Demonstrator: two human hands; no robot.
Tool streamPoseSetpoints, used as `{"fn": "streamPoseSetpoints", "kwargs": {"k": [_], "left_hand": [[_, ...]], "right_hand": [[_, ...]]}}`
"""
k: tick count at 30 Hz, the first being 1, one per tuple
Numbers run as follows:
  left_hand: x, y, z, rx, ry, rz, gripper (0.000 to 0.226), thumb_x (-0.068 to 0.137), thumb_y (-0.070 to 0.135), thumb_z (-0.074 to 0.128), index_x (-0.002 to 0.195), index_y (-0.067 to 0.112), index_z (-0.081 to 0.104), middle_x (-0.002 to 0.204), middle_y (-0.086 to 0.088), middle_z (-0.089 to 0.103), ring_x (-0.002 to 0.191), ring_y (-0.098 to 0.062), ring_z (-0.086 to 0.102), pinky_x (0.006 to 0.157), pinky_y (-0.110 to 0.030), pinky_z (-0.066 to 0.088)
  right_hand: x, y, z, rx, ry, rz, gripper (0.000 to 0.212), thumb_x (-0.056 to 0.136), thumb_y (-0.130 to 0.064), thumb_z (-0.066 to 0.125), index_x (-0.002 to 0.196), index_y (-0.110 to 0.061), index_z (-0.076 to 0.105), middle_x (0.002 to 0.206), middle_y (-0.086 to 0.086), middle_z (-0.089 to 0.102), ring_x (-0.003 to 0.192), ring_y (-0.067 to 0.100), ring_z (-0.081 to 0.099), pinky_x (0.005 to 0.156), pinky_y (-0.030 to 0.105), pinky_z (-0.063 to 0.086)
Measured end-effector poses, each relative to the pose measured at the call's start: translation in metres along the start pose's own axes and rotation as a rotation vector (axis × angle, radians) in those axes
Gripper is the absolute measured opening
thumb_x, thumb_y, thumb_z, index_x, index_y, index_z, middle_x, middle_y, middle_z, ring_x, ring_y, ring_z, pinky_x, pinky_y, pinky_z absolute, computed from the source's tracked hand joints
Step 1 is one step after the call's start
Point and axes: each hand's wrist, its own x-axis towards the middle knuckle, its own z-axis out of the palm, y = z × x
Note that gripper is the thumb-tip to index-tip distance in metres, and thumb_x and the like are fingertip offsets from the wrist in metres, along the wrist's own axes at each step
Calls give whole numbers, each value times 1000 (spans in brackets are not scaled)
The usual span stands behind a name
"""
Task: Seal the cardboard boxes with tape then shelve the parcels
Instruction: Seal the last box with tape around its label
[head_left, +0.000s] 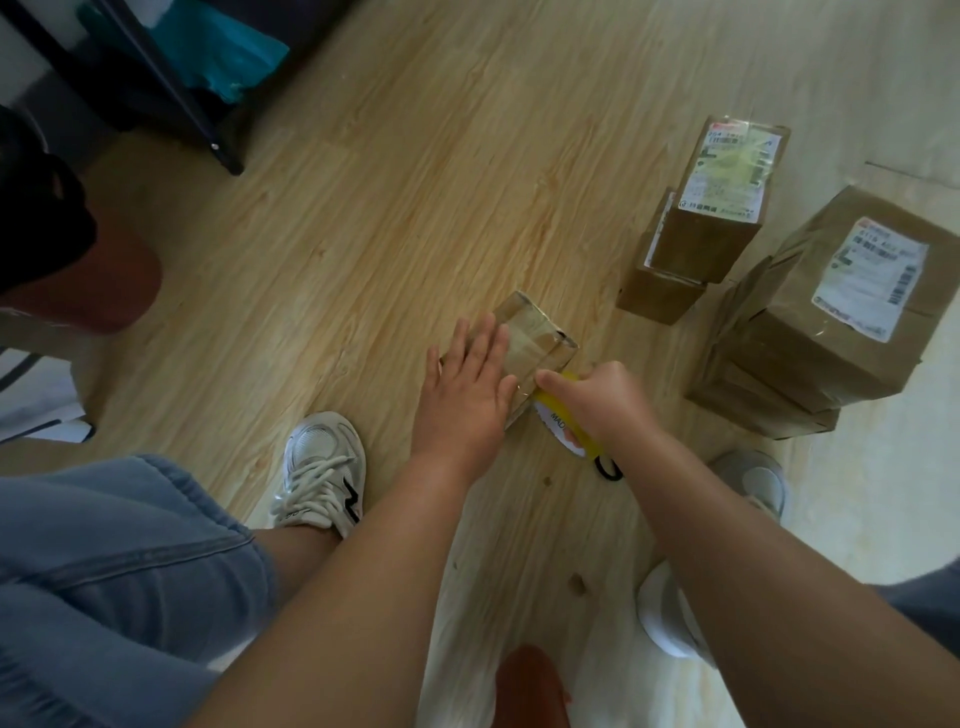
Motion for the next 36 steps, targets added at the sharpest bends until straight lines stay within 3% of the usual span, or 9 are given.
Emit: {"fn": "streamPoseSetpoints", "kwargs": {"k": [3,11,14,16,19,23,26,31,36], "left_hand": [[3,-2,4,4,-20,-33,55,107,39,14,157,26,-6,161,13,-20,143,-8,-30,121,-42,-15],[6,4,-4,0,-97,-61,60,105,46,17,157,26,-6,162,13,-21,148,-13,-25,121,-50,-11],[7,6,-16,-177,-129,-70,82,94,49,47,158,27,1,164,11,-14,149,-14,-20,122,-46,-5],[6,6,-22,-88,-150,-62,98,84,48,61,158,27,1,164,9,-13,151,-18,-15,122,-45,-3],[2,8,-23,164,-112,-78,105,81,53,67,157,30,-1,165,-2,-4,150,-30,4,120,-44,14],[3,14,-28,112,-65,-146,103,76,49,74,156,38,10,156,-12,16,141,-30,15,108,-38,35],[9,8,-34,16,-70,-179,100,74,44,76,155,41,17,156,-10,21,140,-31,20,107,-39,37],[31,-15,-54,-197,-110,-261,100,66,38,84,151,44,31,153,-5,31,139,-26,30,109,-36,33],[41,-32,-62,-286,-151,-265,100,61,36,87,147,47,37,156,-2,29,143,-22,30,114,-37,32]], "right_hand": [[1,-1,1,-17,10,1,54,87,-58,65,59,-15,47,33,-7,42,44,15,46,50,29,34],[1,-1,-3,7,-15,-4,54,89,-58,64,61,-14,48,29,-8,41,33,10,42,46,26,31],[-1,-3,-6,2,-19,1,52,89,-57,65,66,-12,54,38,-3,48,35,10,45,46,24,32],[-4,-5,-8,-29,-31,-2,51,89,-57,65,67,-12,54,46,-2,49,37,11,45,44,24,30],[-4,-5,-10,-67,-61,-20,51,87,-59,65,69,-13,54,59,0,52,50,14,48,47,27,30],[-9,0,-16,-49,-140,-72,47,90,-60,62,67,-19,55,66,-2,55,60,11,51,51,26,33],[-16,0,-27,35,-211,-116,43,92,-57,61,70,-20,59,68,-5,57,62,7,53,53,22,35],[-20,-14,-40,227,-298,-206,28,95,-48,61,98,-21,69,88,-8,67,79,1,59,64,17,39],[-18,-19,-29,280,-291,-252,26,97,-37,62,95,-15,76,84,-2,74,65,-1,66,53,6,44]]}}
